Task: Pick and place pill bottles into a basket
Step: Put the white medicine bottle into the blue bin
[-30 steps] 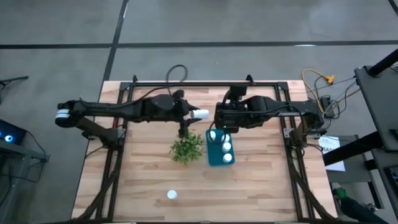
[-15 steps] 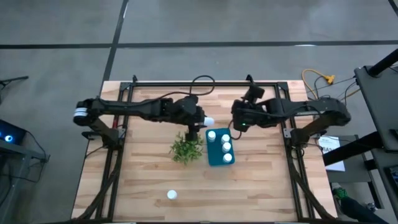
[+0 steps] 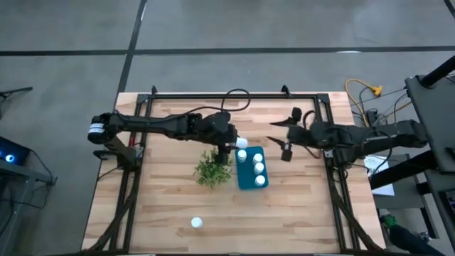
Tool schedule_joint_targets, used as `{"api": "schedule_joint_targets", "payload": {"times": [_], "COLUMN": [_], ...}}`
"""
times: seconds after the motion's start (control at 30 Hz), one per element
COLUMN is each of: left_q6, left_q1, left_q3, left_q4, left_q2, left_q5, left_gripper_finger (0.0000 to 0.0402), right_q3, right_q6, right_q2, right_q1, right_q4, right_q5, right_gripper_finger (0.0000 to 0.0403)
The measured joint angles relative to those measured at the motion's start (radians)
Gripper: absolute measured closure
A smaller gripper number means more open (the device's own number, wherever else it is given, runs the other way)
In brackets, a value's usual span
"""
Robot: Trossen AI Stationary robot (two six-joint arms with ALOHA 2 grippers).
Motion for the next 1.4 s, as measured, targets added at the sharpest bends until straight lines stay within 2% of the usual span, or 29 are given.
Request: {"api": "schedule_joint_targets", "payload": {"times": [0.13,0.3,0.37,0.63,0.93,1.07,1.4], "left_q6": [0.0,-0.001,-0.002,-0.002,-0.004,-0.004,-0.025], "left_q1": [-0.005,-0.015,-0.017,-0.02,-0.029,-0.031,-0.036], "left_q3": [0.002,0.013,0.029,0.138,0.209,0.223,0.267], "left_q4": [-0.003,0.003,-0.022,-0.089,-0.186,-0.192,-0.21], "left_q2": [0.014,0.041,0.053,0.176,0.256,0.284,0.351], "left_q5": [0.026,0.053,0.06,0.068,0.095,0.154,0.19], "left_gripper_finger": [0.0239,0.0239,0.0239,0.0239,0.0239,0.0239,0.0239], "right_q3": [-0.142,-0.264,-0.303,-0.454,-0.518,-0.533,-0.559], "right_q6": [-0.029,-0.03,-0.032,-0.012,0.018,0.017,0.024], "right_q2": [-0.098,-0.166,-0.182,-0.234,-0.315,-0.34,-0.374], "right_q1": [0.0,0.0,0.0,0.0,-0.004,-0.005,-0.005], "right_q4": [0.223,0.336,0.377,0.611,0.626,0.625,0.618], "right_q5": [-0.067,-0.087,-0.126,-0.205,-0.201,-0.2,-0.2], "right_gripper_finger": [0.0177,0.0177,0.0177,0.0177,0.0177,0.0177,0.0177]}}
